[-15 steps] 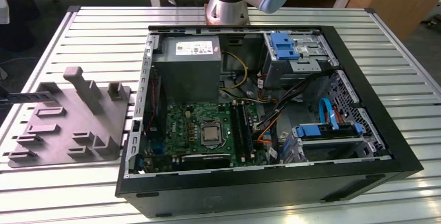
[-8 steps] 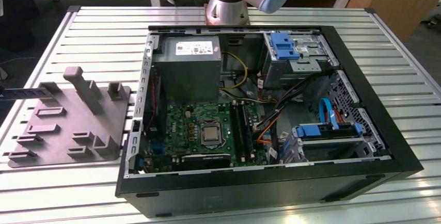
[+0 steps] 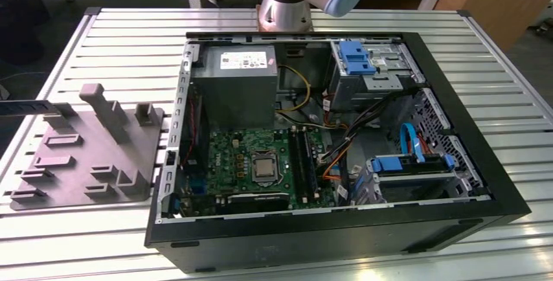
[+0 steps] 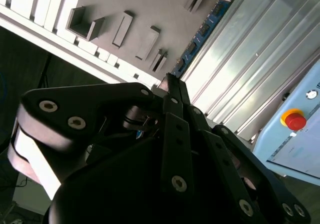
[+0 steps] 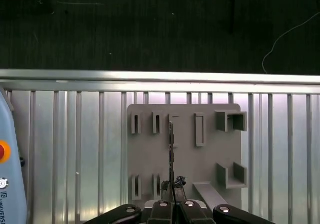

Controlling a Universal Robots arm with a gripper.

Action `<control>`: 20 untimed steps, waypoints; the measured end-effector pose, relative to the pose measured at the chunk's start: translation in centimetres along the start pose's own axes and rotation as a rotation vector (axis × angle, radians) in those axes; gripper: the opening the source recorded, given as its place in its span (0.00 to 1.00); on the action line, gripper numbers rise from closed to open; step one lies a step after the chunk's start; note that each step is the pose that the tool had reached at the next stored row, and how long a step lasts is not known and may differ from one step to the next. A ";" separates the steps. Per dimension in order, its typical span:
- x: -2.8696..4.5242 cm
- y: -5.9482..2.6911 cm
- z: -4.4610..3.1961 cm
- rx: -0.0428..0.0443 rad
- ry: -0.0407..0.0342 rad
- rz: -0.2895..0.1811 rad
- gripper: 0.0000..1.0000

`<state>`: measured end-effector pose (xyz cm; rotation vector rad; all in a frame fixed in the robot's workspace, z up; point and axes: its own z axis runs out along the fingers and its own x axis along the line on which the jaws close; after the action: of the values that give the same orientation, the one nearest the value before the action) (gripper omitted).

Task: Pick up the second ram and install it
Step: 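Pick up the second ram and move it above second insertion slot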

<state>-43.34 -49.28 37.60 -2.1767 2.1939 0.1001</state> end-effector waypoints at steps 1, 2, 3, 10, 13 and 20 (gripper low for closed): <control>-0.02 0.00 -0.32 0.0001 -0.0001 0.000 0.11; -0.05 0.01 -0.66 0.0001 -0.0001 0.000 0.11; -0.08 0.01 -0.98 0.0000 0.0000 0.000 0.11; -0.22 0.03 -2.71 0.0002 -0.0002 0.000 0.11; -0.25 0.04 -3.13 0.0001 -0.0001 0.000 0.11; -0.32 0.05 -3.97 -0.0001 0.0000 -0.001 0.11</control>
<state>-43.34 -49.29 41.58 -2.1779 2.1928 0.1002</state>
